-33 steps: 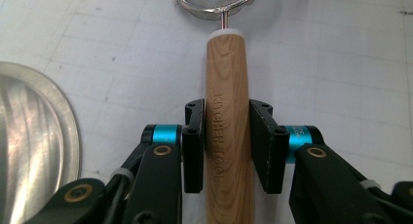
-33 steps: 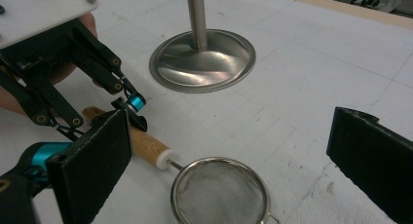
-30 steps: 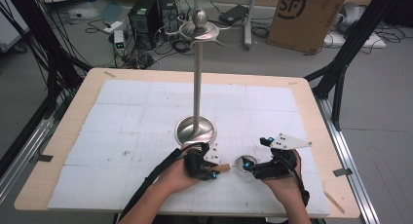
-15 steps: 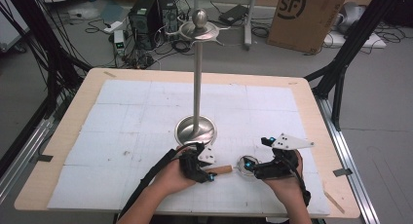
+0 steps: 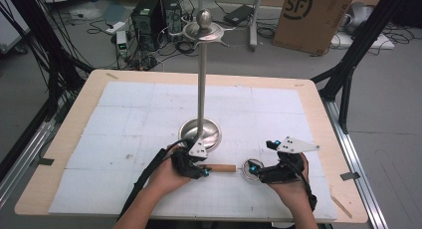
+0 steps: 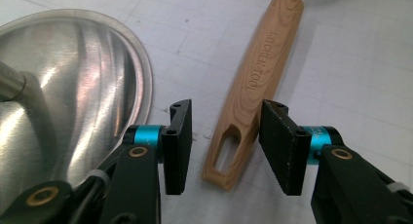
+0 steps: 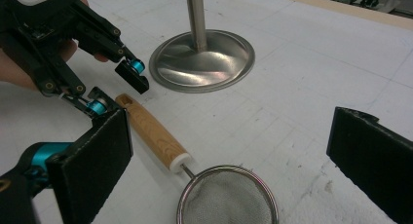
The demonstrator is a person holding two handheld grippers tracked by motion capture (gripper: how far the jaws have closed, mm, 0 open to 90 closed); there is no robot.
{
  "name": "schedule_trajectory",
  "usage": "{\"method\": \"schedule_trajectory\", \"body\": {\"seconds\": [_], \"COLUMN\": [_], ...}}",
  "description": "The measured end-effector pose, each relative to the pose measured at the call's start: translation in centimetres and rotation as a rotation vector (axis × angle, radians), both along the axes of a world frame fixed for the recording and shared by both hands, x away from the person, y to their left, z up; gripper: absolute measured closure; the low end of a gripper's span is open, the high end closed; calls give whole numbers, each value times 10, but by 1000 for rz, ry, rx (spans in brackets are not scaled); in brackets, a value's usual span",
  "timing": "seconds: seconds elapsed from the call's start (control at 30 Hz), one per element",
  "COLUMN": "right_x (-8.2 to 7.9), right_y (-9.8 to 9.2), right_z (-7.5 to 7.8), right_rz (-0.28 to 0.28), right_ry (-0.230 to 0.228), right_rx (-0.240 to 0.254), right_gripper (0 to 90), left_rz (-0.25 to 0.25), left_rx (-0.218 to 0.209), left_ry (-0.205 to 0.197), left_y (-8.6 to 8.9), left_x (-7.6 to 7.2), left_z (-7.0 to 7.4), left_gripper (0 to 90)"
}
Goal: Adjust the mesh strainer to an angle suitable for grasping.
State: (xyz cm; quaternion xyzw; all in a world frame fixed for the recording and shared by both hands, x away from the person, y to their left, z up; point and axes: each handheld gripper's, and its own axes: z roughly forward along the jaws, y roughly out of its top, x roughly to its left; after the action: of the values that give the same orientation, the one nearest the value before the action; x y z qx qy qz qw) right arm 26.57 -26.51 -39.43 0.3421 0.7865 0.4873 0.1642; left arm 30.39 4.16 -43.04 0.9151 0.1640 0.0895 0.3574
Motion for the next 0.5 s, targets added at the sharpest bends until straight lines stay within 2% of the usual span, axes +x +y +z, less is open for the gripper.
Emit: {"method": "schedule_trajectory", "body": {"seconds": [0.27, 0.33, 0.5], "right_x": [0, 1, 1], "right_y": [-1, -1, -1], "right_z": [-1, -1, -1], "right_rz": [-4, -3, -3], "right_ry": [7, 3, 8], "right_rx": [1, 1, 1], "right_gripper": [15, 15, 15], "left_rz": [65, 78, 91], "left_rx": [-6, 3, 2], "left_ry": [-16, -31, -38], "left_y": [4, 3, 4], "left_x": [6, 6, 5], "left_z": [-1, -1, -2], "left_gripper": [564, 561, 551]}}
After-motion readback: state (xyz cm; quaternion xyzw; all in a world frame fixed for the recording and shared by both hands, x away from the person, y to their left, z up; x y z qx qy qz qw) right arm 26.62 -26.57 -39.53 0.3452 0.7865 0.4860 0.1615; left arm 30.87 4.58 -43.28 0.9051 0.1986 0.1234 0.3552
